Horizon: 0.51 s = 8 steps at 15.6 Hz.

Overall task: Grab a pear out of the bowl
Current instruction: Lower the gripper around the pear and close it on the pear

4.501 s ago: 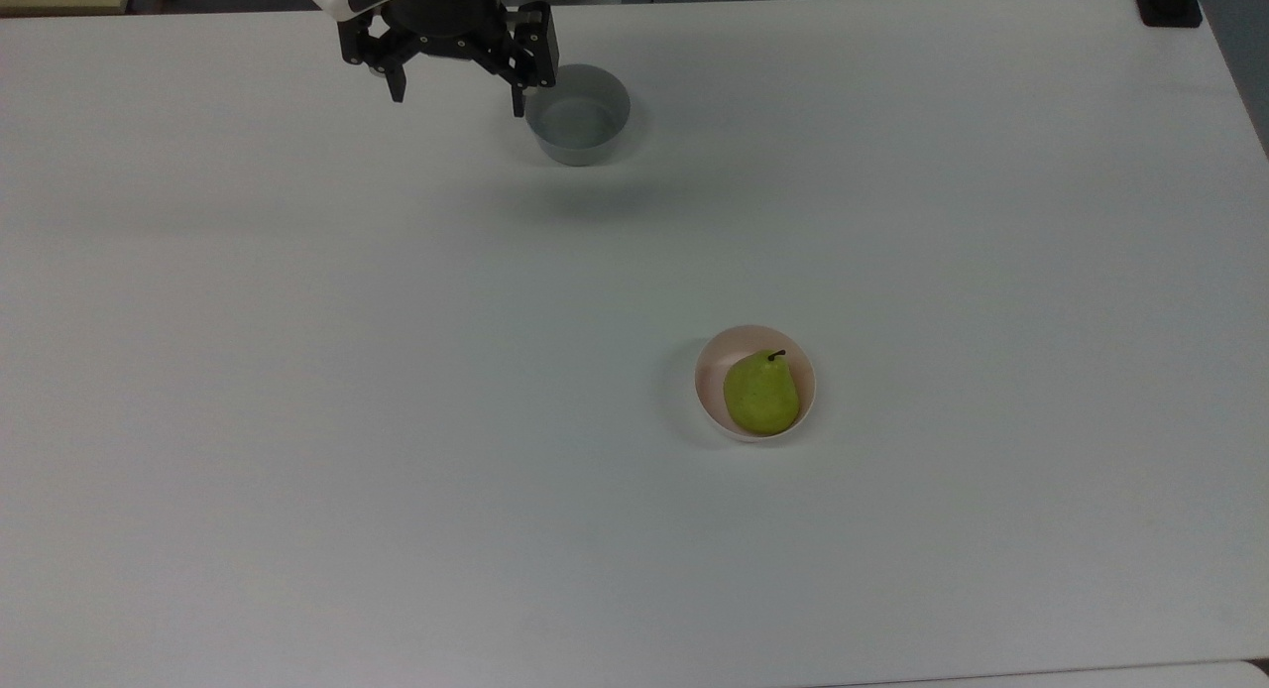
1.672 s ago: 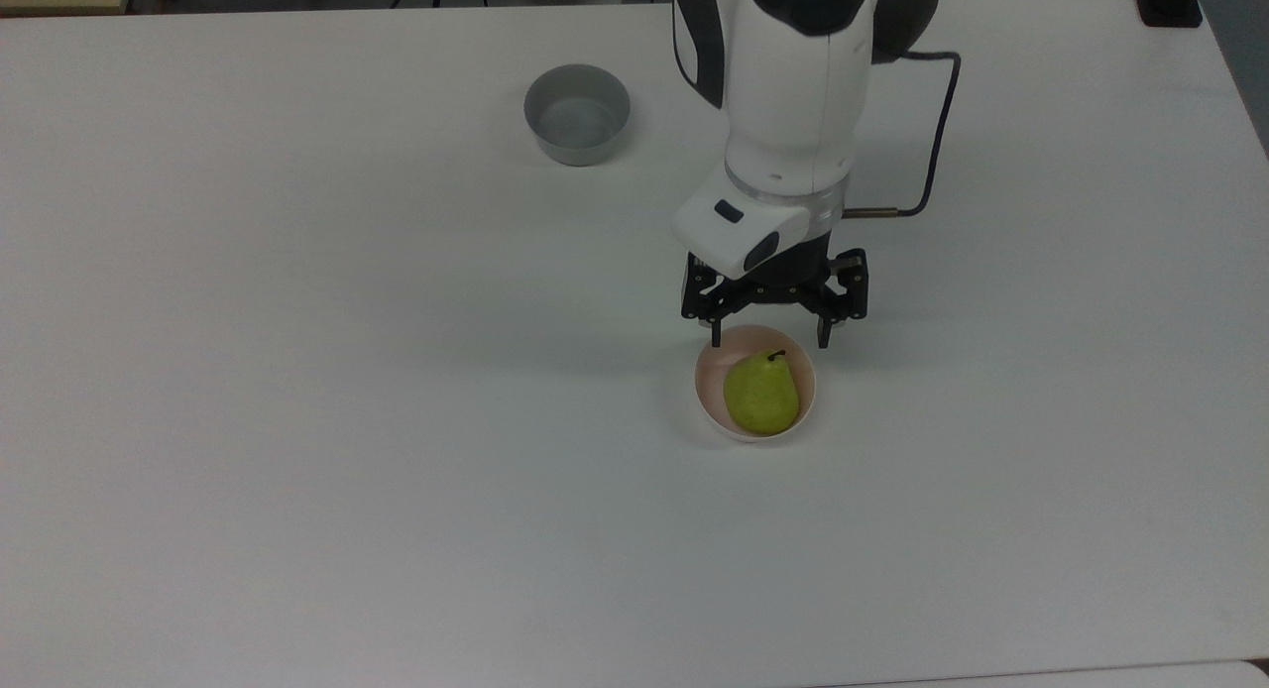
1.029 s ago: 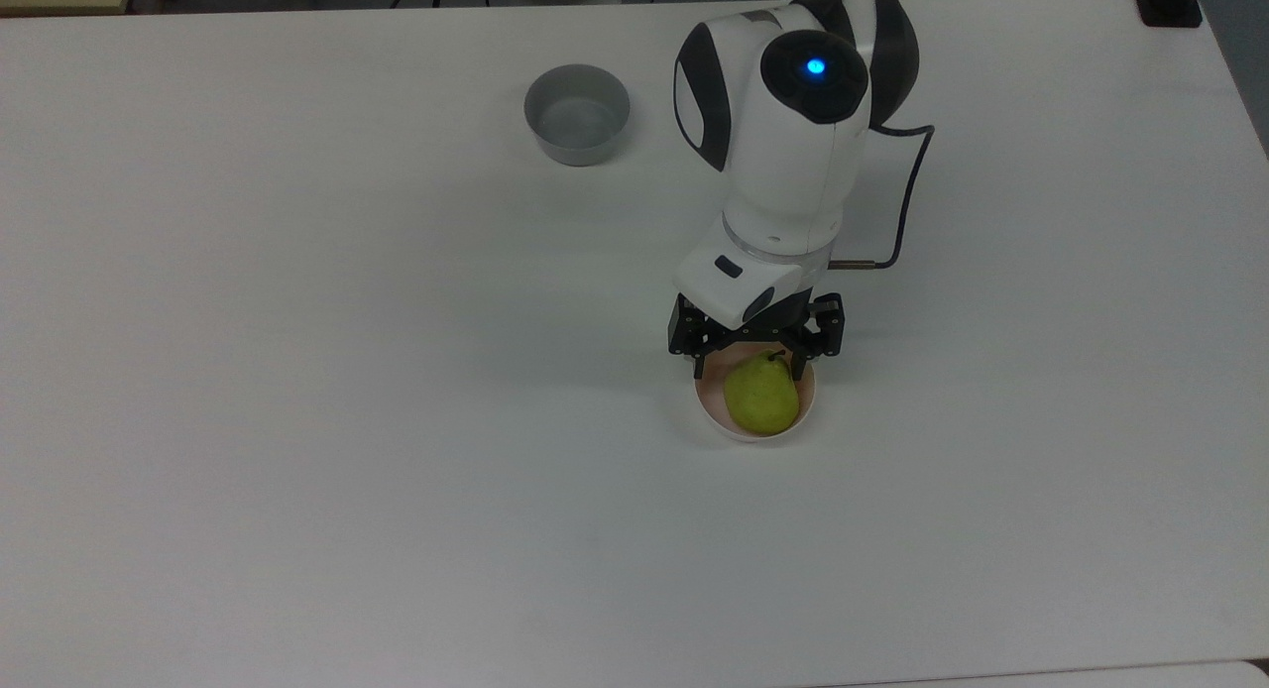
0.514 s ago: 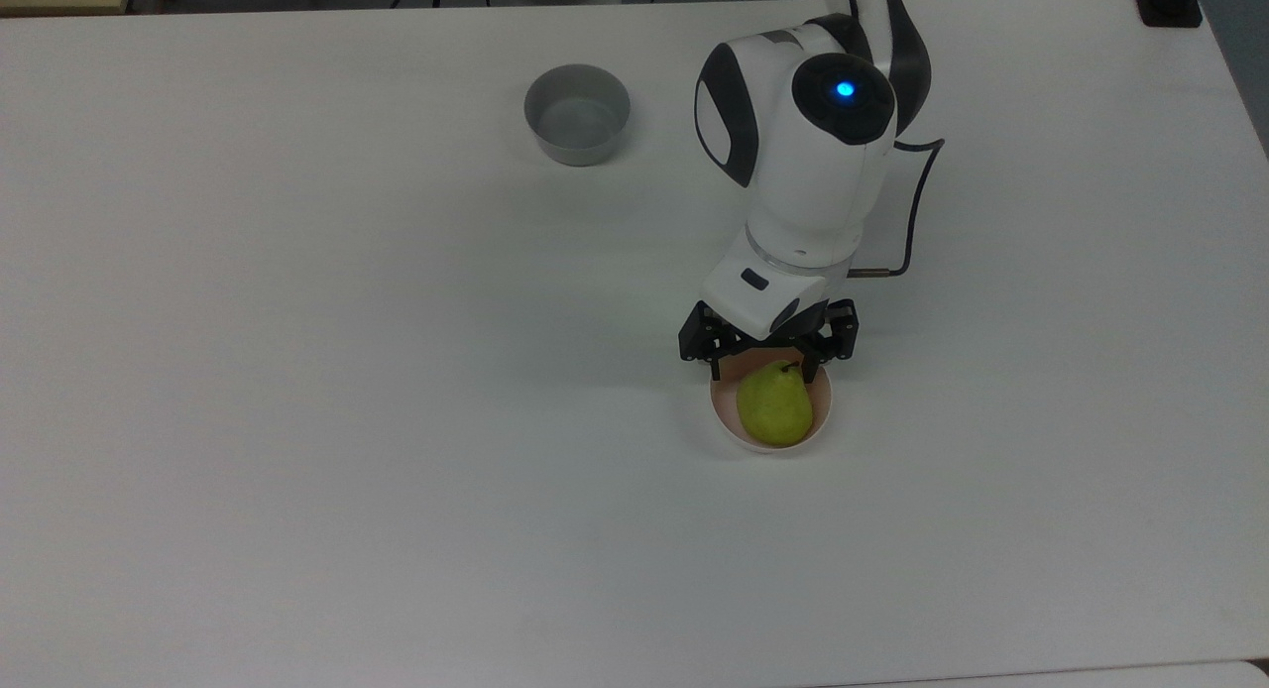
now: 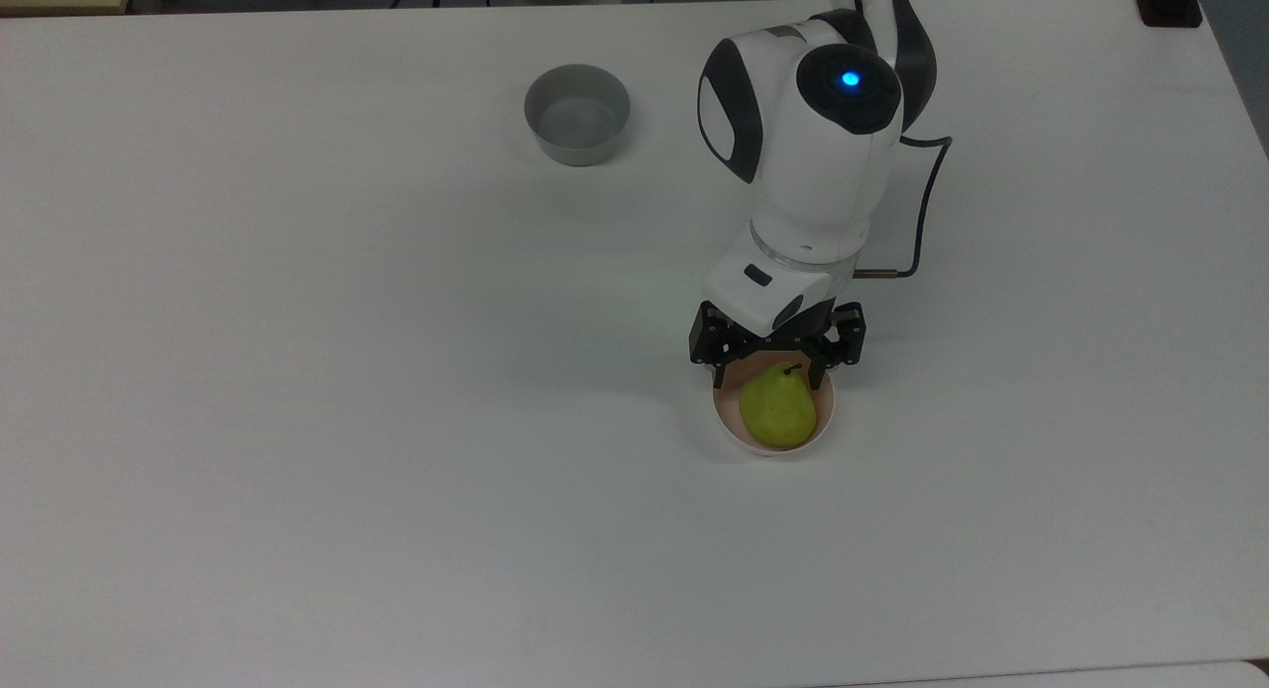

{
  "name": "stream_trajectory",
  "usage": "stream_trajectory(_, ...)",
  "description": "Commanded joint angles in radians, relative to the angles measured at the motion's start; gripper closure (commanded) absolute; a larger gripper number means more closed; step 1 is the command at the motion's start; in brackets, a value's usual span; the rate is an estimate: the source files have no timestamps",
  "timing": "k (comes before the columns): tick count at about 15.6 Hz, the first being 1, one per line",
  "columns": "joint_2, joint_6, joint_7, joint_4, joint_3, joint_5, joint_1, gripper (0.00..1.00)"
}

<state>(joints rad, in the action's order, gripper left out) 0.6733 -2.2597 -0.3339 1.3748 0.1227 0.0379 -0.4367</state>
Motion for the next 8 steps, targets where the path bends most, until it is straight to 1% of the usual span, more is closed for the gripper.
stream_trajectory(1, 0.014, -0.024, -0.024, -0.023, 0.017, 0.011, -0.01, 0.0)
stream_trajectory(8, 0.035, -0.047, -0.027, -0.028, 0.017, 0.01, -0.019, 0.0)
